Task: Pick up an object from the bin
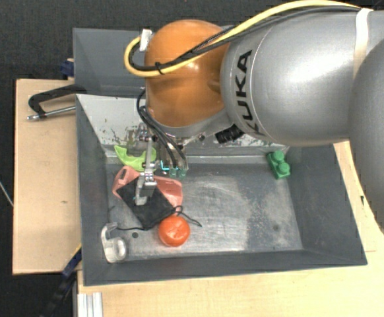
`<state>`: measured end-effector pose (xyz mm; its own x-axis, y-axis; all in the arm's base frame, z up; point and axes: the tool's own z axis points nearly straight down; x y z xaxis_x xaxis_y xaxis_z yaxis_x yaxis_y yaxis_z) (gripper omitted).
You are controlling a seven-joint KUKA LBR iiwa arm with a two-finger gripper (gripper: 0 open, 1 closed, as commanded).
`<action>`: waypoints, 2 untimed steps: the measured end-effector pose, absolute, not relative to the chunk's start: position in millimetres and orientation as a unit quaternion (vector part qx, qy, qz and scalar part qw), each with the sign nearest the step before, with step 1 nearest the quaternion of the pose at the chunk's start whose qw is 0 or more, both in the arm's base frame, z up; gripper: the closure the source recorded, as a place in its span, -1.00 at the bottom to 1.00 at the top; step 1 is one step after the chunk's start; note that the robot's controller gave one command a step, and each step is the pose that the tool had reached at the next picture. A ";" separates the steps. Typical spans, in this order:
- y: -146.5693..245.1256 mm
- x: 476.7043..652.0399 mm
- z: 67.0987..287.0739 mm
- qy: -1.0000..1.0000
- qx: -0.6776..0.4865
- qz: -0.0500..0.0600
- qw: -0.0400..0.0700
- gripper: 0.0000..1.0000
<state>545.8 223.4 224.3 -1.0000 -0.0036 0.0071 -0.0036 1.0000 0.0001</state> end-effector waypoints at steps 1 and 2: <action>222.2 547.8 229.0 -1.000 0.000 -0.001 -0.001 -1.00; 217.0 521.2 184.1 -1.000 0.014 -0.002 -0.003 -1.00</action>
Offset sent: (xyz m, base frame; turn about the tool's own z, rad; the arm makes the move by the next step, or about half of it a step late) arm -0.0483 -0.0116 -0.0798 -0.0446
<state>521.2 217.0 184.1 -0.9996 -0.0277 -0.0070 -0.0277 0.9996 0.0038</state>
